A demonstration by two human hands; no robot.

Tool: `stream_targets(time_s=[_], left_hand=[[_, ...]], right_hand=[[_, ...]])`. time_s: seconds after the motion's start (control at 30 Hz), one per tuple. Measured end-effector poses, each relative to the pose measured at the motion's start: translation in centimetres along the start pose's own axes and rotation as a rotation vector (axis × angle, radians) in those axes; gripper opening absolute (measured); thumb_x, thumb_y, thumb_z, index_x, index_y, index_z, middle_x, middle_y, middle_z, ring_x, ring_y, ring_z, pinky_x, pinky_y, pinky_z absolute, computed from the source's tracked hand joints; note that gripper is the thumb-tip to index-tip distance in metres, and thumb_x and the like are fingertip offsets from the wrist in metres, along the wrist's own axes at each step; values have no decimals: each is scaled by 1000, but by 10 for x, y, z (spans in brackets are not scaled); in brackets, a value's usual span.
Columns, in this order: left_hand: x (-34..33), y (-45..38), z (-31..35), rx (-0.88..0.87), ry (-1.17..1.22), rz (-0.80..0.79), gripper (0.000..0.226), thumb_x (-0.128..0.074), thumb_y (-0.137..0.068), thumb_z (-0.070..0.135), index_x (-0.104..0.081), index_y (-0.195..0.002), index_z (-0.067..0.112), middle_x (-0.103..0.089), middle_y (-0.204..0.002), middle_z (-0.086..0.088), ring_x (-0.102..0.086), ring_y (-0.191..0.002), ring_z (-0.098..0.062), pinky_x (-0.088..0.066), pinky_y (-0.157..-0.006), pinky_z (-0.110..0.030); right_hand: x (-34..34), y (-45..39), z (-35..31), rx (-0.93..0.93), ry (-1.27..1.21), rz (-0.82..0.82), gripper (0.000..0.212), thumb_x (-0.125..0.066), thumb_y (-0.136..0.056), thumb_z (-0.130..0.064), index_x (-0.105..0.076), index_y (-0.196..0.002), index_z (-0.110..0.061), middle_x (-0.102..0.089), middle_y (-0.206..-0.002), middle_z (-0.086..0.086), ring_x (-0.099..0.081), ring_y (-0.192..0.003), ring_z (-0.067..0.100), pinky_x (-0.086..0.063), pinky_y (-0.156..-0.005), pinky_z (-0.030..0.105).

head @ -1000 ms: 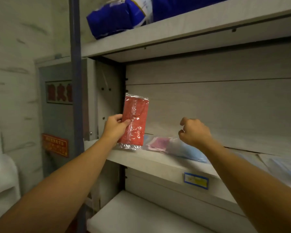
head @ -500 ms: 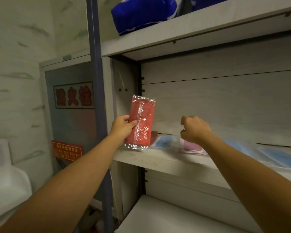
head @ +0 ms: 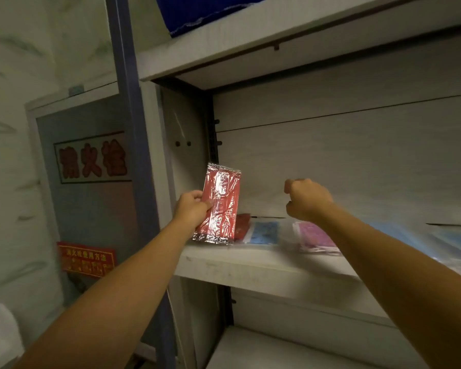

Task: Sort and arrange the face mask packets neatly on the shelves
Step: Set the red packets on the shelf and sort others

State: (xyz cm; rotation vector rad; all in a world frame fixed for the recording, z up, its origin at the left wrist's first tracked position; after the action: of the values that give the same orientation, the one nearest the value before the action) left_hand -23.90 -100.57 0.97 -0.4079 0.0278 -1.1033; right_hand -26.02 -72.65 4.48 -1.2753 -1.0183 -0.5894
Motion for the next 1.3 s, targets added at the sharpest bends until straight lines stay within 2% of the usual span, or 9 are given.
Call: stream_targets(time_s=[0.17, 0.27, 0.37, 0.43, 0.57, 0.7, 0.9, 1.07, 1.3], left_hand=[[-17, -30, -15, -5, -131, 9, 13, -75, -89, 8, -65, -87, 17, -72, -85, -5, -71, -73, -21, -58, -66, -31], [-30, -47, -28, -4, -248, -5, 21, -77, -87, 9, -61, -79, 20, -73, -92, -10, -71, -83, -24, -60, -80, -37], [-43, -61, -35, -24, -411, -72, 18, -81, -84, 14, -64, -80, 20, -74, -93, -8, -70, -83, -21, -56, -78, -30], [-49, -67, -42, -28, -512, -133, 18, -84, -81, 18, -69, -91, 18, -73, -99, -7, -69, -89, -21, -55, -81, -31], [-50, -72, -55, -18, -700, -209, 62, -87, -78, 31, -61, -131, 10, -65, -126, -9, -63, -112, -27, -51, -94, -33], [-50, -78, -54, -64, -710, -271, 58, -74, -84, 26, -56, -139, 15, -61, -132, -8, -61, -113, -26, -51, -94, -32], [-52, -77, -31, -256, -656, -278, 11, -64, -92, 22, -72, -99, 20, -68, -113, -1, -61, -97, -17, -47, -82, -26], [-65, -53, -15, -407, -713, -330, 17, -64, -92, 26, -74, -102, 16, -68, -103, -3, -64, -93, -20, -55, -86, -33], [-85, -1, 7, -600, -916, -420, 17, -57, -93, 32, -61, -79, 21, -66, -95, -5, -64, -84, -26, -57, -74, -38]], right_hand=[[-8, -24, 6, 8, 23, -1, 42, -59, -84, -9, -56, -125, -11, -62, -120, 12, -62, -103, 34, -57, -83, 43], [-13, -35, 12, 0, 22, -16, 42, -59, -84, -10, -56, -126, -11, -60, -123, 13, -61, -107, 35, -56, -84, 42], [-22, -45, 20, -22, 1, -35, 42, -58, -84, -9, -56, -125, -11, -60, -122, 13, -61, -107, 36, -56, -87, 42], [-27, -49, 24, -38, -7, -37, 44, -59, -82, -10, -56, -126, -11, -61, -123, 13, -61, -109, 37, -55, -89, 43], [-36, -50, 23, -51, 4, -63, 44, -61, -83, -12, -56, -126, -10, -61, -122, 14, -62, -108, 36, -56, -89, 43], [-40, -46, 14, -61, 52, -66, 42, -63, -84, -14, -57, -125, -11, -62, -120, 13, -62, -105, 35, -56, -84, 41], [-37, -25, 3, -106, 111, -71, 41, -63, -84, -15, -57, -124, -13, -62, -118, 11, -63, -100, 34, -57, -84, 43], [-28, 9, 11, -187, 137, -87, 36, -64, -87, -20, -58, -123, -14, -62, -118, 10, -62, -98, 31, -57, -83, 40], [2, 70, 32, -335, 199, -98, 36, -60, -89, -24, -59, -122, -12, -64, -119, 11, -63, -101, 32, -56, -83, 38]])
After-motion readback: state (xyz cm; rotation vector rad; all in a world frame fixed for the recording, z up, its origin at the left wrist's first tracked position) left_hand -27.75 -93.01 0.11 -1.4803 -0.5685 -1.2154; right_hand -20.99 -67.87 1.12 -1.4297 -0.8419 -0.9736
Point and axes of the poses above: each hand's wrist, its own y-axis away from the middle knuckle, its own x-axis out of the back of the hand, z = x × y, the point moved 8 cm from there along -y, towards the middle knuckle
